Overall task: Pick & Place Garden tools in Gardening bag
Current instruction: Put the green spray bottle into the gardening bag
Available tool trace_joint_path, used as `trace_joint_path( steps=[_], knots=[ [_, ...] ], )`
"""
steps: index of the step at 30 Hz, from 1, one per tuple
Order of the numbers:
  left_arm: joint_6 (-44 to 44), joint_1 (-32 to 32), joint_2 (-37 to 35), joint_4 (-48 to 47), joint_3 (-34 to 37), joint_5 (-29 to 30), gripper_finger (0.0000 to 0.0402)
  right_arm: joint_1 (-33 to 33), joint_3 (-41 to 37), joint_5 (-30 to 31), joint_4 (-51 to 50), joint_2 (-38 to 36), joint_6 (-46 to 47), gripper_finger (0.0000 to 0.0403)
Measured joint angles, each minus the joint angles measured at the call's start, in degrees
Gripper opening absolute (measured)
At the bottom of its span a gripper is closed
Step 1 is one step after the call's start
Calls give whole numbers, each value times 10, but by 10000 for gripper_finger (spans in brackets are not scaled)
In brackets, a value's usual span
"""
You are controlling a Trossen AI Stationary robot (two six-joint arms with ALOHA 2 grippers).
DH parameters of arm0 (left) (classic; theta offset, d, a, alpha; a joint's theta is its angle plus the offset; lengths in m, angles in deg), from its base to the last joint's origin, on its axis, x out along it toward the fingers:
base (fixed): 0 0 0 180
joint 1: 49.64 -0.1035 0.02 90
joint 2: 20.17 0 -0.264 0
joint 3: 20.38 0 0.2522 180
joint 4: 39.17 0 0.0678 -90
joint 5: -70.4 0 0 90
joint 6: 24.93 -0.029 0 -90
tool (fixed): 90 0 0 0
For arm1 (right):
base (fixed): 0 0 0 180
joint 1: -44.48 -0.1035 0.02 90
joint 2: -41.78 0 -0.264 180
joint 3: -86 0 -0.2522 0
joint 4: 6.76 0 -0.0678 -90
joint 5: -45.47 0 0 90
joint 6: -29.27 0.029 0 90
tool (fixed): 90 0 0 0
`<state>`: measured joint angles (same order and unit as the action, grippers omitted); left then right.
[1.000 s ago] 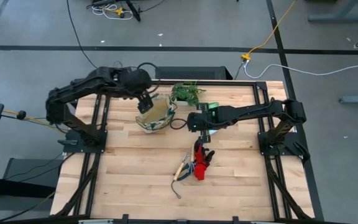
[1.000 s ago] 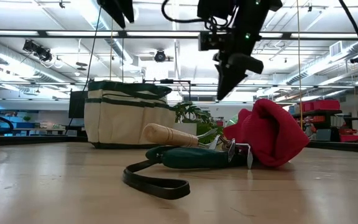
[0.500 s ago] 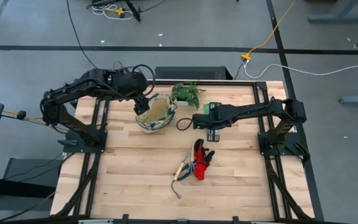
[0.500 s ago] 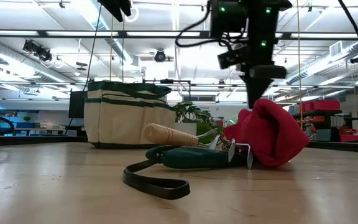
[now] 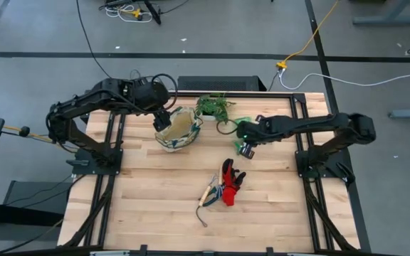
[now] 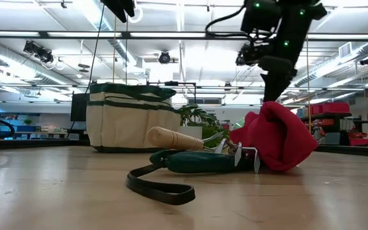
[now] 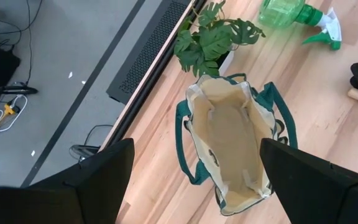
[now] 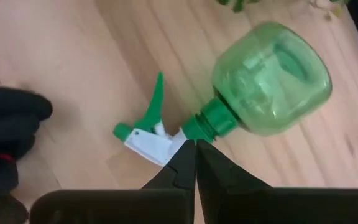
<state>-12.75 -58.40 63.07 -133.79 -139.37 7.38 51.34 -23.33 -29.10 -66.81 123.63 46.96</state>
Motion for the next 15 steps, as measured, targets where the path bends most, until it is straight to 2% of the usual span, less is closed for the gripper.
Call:
trace_joint_path(
  steps=[6,15],
  knots=[
    [0,0,0,0,0,0,355,19,-66,-62,60,-34,85,13],
    [-10,0,0,1,0,0,355,19,-109,-46,144,-34,156,13]
  ],
)
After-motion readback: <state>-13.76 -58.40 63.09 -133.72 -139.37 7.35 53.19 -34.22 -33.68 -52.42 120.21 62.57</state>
